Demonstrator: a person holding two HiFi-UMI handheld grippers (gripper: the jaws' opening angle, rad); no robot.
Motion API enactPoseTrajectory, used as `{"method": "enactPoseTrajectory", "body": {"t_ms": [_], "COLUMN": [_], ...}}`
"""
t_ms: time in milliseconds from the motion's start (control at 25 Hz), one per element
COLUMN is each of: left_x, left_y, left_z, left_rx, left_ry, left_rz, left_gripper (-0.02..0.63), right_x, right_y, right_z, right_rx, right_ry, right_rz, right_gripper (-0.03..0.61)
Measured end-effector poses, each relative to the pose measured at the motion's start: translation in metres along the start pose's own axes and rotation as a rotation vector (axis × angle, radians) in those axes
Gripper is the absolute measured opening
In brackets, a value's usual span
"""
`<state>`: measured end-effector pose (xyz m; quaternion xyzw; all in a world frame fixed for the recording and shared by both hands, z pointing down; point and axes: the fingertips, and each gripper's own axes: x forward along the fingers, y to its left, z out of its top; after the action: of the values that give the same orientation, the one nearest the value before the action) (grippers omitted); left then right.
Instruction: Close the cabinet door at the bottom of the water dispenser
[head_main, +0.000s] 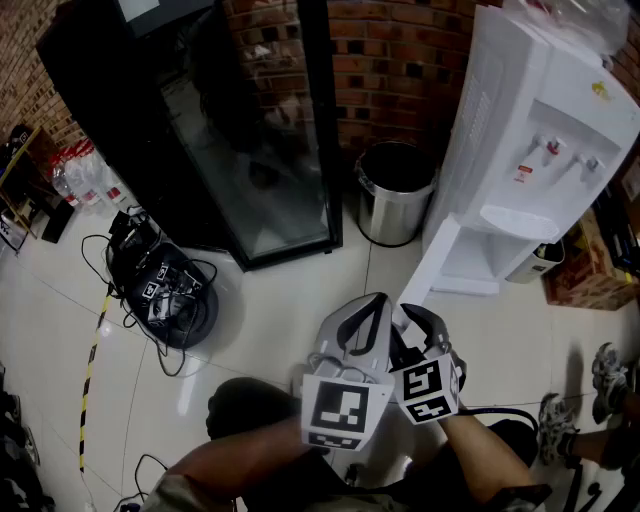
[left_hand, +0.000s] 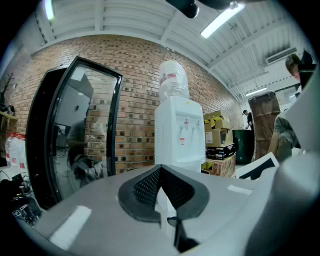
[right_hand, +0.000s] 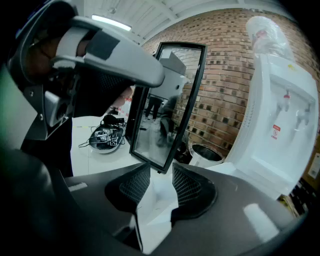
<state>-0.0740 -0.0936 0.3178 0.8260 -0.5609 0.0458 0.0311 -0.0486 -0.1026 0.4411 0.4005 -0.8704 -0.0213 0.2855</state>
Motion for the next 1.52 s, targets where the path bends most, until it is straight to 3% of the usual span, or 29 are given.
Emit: {"method": "enactPoseTrajectory", "body": {"t_ms": [200,640,1240,1520], "left_x": [0.000,0.005,0.026,0.040], "left_y": [0.003,-0.013,-0.070,-0.085], "left_z": [-0.001,0.004,0.003,-0.007], "left_rx": [-0.008,-0.010,0.028,0.049], "left_ry": [0.000,-0.012,-0.006,0.026], "left_rz": [0.004,-0.040,-0.142,-0.159], "left_gripper": [0.000,0.000,0.000,0.000], "right_x": [0.005,-0.025,-0.089,-0.102], "right_y": [0.003,-0.010,-0.084,-0.110], "right_z": [-0.017,-0.039,-0.099,-0.115], "right_rx": [-0.033,-0.019,0.185,0.231], "right_ry": [0.064,0.116,0.260,0.311], "right_rz": [-0.001,-0.042,-0.249,-0.309], "right_gripper": [0.107,0.107,0.091,0.086]}}
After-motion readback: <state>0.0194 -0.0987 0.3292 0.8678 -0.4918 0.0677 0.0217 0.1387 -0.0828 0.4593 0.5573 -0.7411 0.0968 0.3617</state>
